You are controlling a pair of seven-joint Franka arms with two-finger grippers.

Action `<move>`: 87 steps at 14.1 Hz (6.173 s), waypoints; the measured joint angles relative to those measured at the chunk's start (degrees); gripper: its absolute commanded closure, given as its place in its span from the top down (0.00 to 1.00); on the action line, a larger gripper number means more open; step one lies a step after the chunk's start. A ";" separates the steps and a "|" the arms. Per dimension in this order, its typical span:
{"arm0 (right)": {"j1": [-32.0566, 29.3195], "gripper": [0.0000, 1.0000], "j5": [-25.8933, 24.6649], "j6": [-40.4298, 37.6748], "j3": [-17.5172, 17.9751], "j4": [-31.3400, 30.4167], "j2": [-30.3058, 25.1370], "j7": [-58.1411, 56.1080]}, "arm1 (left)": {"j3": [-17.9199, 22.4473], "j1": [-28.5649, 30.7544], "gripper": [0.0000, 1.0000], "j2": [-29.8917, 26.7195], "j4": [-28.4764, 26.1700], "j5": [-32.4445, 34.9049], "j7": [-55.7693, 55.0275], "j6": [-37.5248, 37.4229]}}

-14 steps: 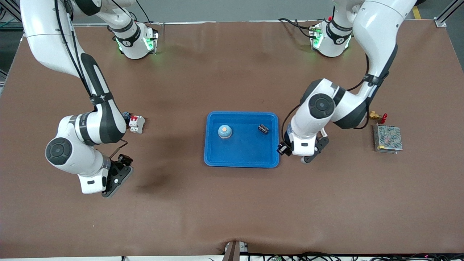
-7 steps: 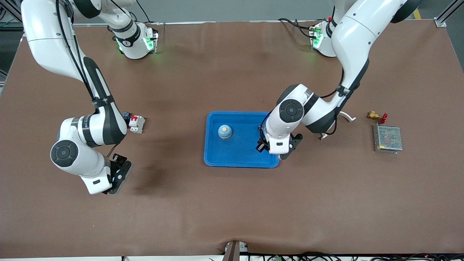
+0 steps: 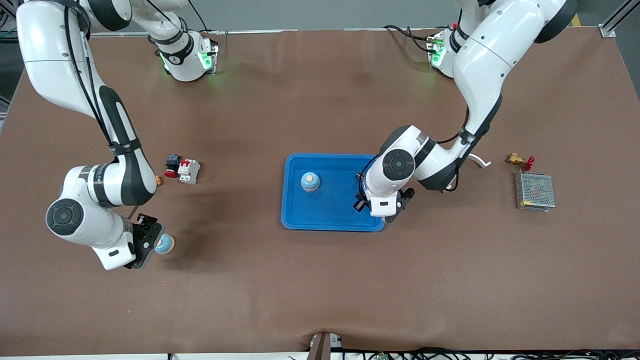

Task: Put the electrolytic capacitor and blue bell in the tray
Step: 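Carry the capacitor to the tray while the right gripper reaches the second bell, then release the capacitor in the tray while the right gripper grasps the bell, then lift the bell with the right gripper while the left gripper returns to rest, then carry the light-blue bell over the tray with the right gripper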

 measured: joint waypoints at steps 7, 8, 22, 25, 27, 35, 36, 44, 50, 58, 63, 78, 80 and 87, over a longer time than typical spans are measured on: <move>-0.20 1.00 0.00 6.17 0.26 -3.15 1.72 -0.66 | 0.92 0.05 0.38 1.96 1.20 0.00 -0.05 0.37; -0.34 1.00 0.00 6.41 0.25 -3.24 2.01 -1.07 | 0.96 0.04 0.47 2.32 1.38 0.00 -0.05 0.39; -1.08 1.00 0.00 11.48 0.21 -6.81 3.57 -2.32 | 0.91 -0.68 1.00 0.71 11.14 0.47 0.21 -9.55; -1.08 1.00 0.00 12.21 0.21 -7.47 3.61 -2.32 | 0.98 -0.13 1.00 -2.10 14.25 1.84 4.82 -13.53; -1.09 1.00 0.00 12.35 0.21 -7.51 3.61 -2.32 | 1.54 0.49 1.00 -4.34 14.54 2.01 9.36 -14.64; -1.60 1.00 0.46 12.41 0.24 -7.65 3.89 -2.32 | 2.04 10.34 1.00 -14.40 14.85 2.07 32.70 -24.14; -1.60 1.00 0.46 12.43 0.27 -7.65 3.90 -2.32 | 2.05 11.36 1.00 -16.03 14.88 2.07 35.45 -25.99; -1.60 0.89 0.49 12.49 0.37 -7.70 3.95 -2.31 | 1.99 18.85 1.00 -25.07 15.06 2.07 55.60 -35.88; -1.60 0.46 0.66 12.65 0.47 -7.67 3.94 -2.28 | 1.75 18.88 1.00 -26.85 16.11 2.07 57.40 -39.54; -1.53 0.46 3.88 12.51 0.97 -7.03 3.92 -1.91 | 5.70 17.54 1.00 -32.06 16.96 -5.38 62.38 -41.99; -0.57 0.46 4.10 5.15 1.66 -1.91 3.62 4.41 | 17.75 13.09 1.00 -38.97 16.73 -9.78 79.67 -46.05; 6.70 0.46 4.35 2.62 13.37 0.99 2.95 53.26 | 23.32 8.71 1.00 -42.61 8.94 -12.77 81.72 -50.42; 9.89 0.46 4.30 2.62 13.52 0.99 2.94 60.81 | 23.32 8.68 1.00 -42.62 8.95 -12.77 82.44 -50.42; 18.69 0.46 4.06 2.87 13.52 0.99 2.90 78.34 | 23.32 8.18 1.00 -42.69 8.95 -12.77 83.51 -50.42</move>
